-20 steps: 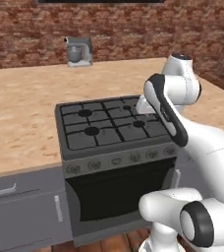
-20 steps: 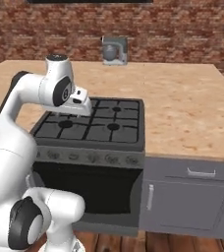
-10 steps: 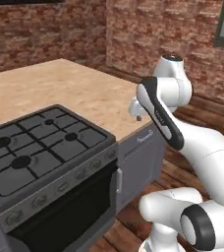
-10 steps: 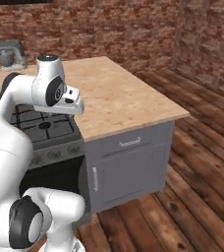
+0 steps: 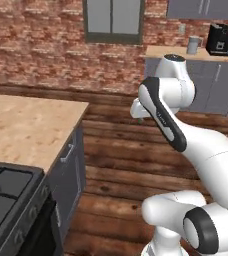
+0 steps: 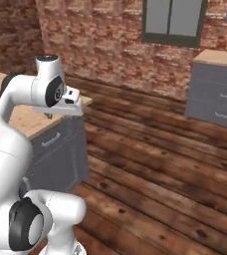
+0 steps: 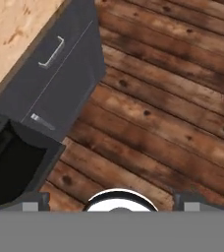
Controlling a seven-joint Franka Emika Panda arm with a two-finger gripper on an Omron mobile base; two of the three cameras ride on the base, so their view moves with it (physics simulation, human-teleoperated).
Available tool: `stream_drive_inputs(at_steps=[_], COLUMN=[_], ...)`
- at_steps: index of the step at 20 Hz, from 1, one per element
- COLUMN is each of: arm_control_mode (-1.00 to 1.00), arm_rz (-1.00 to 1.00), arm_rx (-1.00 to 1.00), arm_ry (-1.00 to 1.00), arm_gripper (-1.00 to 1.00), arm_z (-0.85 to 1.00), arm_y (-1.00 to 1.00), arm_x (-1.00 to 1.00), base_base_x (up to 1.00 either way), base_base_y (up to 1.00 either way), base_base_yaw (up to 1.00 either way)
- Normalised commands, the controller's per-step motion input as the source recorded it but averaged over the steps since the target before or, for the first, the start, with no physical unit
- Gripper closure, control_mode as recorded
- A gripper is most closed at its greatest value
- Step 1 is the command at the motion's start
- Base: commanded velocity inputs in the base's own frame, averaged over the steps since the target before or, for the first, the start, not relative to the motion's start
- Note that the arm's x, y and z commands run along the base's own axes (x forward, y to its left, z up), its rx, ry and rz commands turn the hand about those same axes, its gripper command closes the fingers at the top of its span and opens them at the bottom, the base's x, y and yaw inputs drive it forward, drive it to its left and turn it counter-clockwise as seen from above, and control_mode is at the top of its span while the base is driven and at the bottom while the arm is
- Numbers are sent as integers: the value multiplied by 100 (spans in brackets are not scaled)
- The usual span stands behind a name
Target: Navigate to the toaster oven.
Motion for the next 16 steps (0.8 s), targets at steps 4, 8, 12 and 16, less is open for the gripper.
stream_drive_inputs(at_steps=[4, 8, 12, 16], arm_control_mode=[100, 100, 100, 100], arm_rz=[0, 0, 0, 0], arm_rx=[0, 0, 0, 0], arm_ry=[0, 0, 0, 0], arm_gripper=[-100, -100, -100, -100], arm_z=[0, 0, 0, 0], arm_y=[0, 0, 0, 0], arm_x=[0, 0, 0, 0], base_base_x=[1, 26, 59, 71], base_base_y=[2, 17, 40, 45], base_base_yaw=[-92, -85, -72, -62])
